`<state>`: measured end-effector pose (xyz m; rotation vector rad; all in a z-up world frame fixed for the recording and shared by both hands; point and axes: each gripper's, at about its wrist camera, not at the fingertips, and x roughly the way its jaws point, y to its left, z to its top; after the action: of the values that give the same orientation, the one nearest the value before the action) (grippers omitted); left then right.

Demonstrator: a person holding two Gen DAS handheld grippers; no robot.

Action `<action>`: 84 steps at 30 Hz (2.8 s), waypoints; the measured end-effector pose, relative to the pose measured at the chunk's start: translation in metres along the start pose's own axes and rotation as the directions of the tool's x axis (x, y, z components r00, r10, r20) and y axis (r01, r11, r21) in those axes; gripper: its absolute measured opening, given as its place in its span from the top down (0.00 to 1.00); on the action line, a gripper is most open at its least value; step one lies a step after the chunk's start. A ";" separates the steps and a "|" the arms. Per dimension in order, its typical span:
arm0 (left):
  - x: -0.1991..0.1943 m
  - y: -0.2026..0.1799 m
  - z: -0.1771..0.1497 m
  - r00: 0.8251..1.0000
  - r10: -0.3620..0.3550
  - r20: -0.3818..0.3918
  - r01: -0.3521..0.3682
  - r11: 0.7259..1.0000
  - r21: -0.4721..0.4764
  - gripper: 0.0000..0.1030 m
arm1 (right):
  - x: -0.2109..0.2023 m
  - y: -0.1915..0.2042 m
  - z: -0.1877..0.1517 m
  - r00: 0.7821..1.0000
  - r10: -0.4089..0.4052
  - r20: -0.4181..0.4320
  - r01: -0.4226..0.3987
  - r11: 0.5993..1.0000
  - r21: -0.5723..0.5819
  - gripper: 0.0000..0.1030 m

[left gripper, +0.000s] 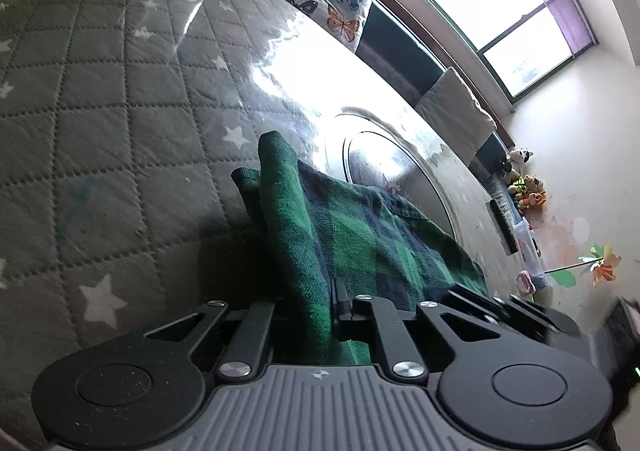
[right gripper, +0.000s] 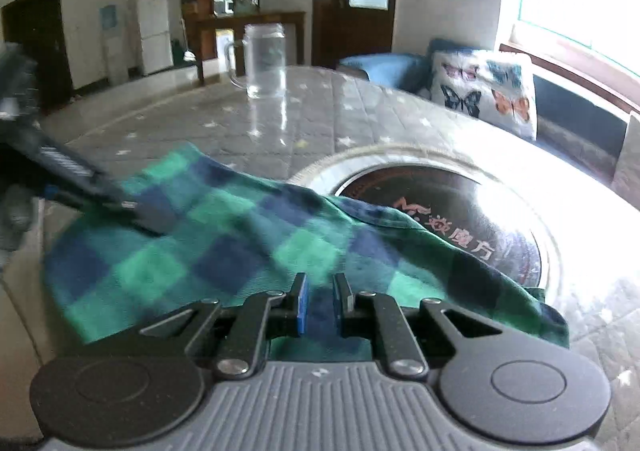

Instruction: Fold clothes

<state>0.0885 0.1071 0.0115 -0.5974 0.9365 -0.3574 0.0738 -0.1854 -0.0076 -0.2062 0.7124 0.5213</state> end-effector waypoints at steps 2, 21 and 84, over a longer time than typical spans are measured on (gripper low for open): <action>-0.003 0.000 0.002 1.000 0.001 0.001 -0.001 1.000 0.003 0.91 | 0.014 -0.003 0.002 1.000 -0.008 -0.006 0.008 1.000 0.001 0.89; -0.019 -0.009 0.014 1.000 -0.009 0.004 0.009 1.000 -0.016 0.93 | 0.072 -0.015 0.022 0.997 -0.038 -0.065 0.040 0.999 0.031 0.89; 0.171 -0.249 -0.045 0.951 -0.011 -0.308 0.057 0.988 0.142 0.67 | -0.086 -0.034 -0.126 0.961 0.212 0.179 -0.243 0.954 0.176 0.41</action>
<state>0.1376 -0.1939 0.0357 -0.4265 1.1860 -0.5580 -0.0345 -0.2918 -0.0432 0.1041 0.6309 0.6758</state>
